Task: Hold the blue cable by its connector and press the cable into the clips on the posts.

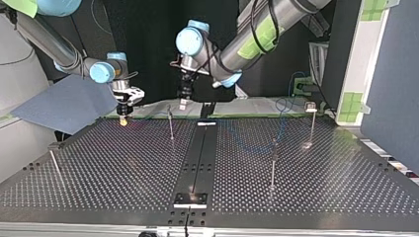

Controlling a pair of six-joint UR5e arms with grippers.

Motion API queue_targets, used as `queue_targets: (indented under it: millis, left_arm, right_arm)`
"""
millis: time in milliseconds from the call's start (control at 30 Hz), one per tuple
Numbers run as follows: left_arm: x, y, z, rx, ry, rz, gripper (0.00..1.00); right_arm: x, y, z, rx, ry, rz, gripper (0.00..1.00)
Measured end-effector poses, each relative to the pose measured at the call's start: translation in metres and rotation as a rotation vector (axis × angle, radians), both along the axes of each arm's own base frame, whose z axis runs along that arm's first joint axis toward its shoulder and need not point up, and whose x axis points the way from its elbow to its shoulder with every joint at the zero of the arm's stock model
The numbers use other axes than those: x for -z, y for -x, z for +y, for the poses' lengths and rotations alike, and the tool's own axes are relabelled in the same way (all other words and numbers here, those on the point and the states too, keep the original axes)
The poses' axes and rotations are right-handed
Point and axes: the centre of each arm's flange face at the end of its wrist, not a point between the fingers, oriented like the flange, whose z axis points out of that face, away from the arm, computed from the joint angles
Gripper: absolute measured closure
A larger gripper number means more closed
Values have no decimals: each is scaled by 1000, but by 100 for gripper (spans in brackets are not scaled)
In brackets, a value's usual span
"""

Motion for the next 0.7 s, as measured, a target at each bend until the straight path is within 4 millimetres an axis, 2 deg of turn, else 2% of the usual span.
queue_targets:
  millis: [333,700]
  left_arm:
    - [-31,22,18,-3,90,-62,0]
    - [-49,51,43,-32,112,-54,0]
  right_arm:
    - [0,0,0,0,-1,4,100]
    - [1,0,1,-2,-11,6,100]
